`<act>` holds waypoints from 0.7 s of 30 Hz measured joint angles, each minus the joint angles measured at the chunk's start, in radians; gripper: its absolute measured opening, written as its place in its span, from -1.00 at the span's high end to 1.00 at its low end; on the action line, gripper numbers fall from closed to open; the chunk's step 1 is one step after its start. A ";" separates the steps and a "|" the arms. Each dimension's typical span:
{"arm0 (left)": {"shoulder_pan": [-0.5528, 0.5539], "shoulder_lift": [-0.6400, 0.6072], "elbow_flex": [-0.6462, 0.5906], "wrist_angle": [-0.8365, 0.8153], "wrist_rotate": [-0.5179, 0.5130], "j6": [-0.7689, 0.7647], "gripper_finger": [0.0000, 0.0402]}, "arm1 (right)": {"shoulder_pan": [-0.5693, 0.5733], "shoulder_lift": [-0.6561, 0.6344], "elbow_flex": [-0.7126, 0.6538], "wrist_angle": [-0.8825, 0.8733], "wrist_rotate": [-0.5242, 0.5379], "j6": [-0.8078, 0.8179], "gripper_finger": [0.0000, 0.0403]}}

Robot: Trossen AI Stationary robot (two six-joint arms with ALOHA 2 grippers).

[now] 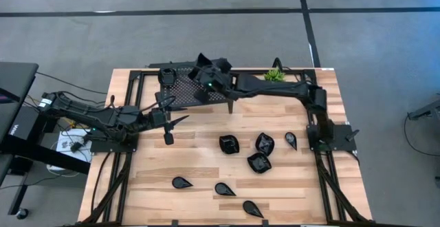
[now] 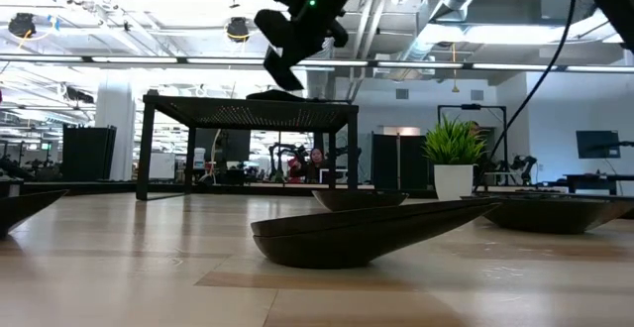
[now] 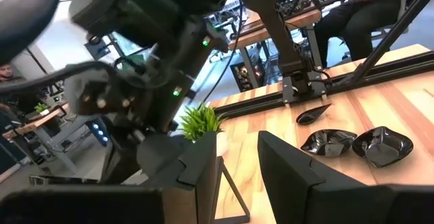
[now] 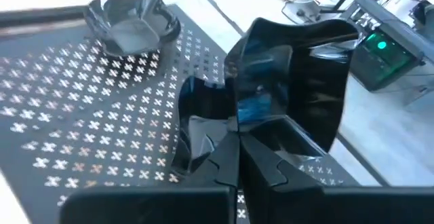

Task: Pick & Place Mini shaped plates
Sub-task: Stack the black distorted square plate on top of the black distorted square plates on the shelf

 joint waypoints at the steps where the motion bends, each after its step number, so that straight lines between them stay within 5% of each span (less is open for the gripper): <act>1: 0.000 0.000 0.000 0.002 0.000 0.000 0.45 | -0.002 0.003 0.013 -0.011 -0.006 -0.001 1.00; 21: 0.000 0.000 0.000 0.020 0.000 0.000 0.45 | -0.040 -0.005 0.023 -0.079 -0.111 0.025 0.98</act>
